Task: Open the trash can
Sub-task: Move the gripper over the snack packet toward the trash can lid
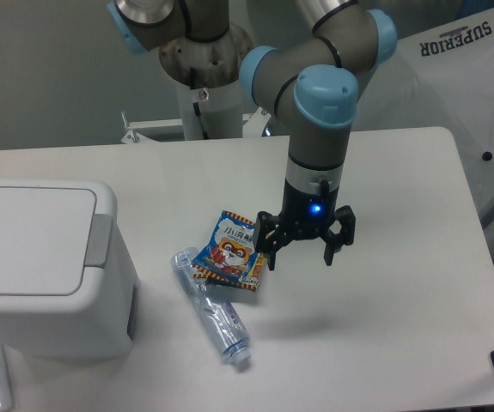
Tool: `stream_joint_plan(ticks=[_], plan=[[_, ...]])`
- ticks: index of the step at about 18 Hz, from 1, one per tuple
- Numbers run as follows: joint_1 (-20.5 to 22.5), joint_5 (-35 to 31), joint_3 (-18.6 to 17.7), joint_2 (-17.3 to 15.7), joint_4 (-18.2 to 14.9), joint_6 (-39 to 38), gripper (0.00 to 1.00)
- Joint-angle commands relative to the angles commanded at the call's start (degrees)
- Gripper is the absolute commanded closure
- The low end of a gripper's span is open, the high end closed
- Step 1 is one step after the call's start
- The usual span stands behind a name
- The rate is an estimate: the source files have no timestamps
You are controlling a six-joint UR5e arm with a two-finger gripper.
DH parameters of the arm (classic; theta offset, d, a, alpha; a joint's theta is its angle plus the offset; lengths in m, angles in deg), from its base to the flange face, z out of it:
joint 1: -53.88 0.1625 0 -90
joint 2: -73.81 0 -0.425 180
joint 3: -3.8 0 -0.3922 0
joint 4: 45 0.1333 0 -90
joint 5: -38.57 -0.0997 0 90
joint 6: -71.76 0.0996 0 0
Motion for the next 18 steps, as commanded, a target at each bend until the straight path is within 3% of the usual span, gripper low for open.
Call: stream_joint_plan(ticks=[5, 9, 18], plan=[[-4.1, 3.0, 3.1, -0.4, 0.7, -2.6, 0.00], [-4.9, 8.0, 3.2, -2.6, 0.8, -4.2, 0.00], [-10.4, 9.2, 3.2, -7.3, 0.7, -9.9, 0.00]])
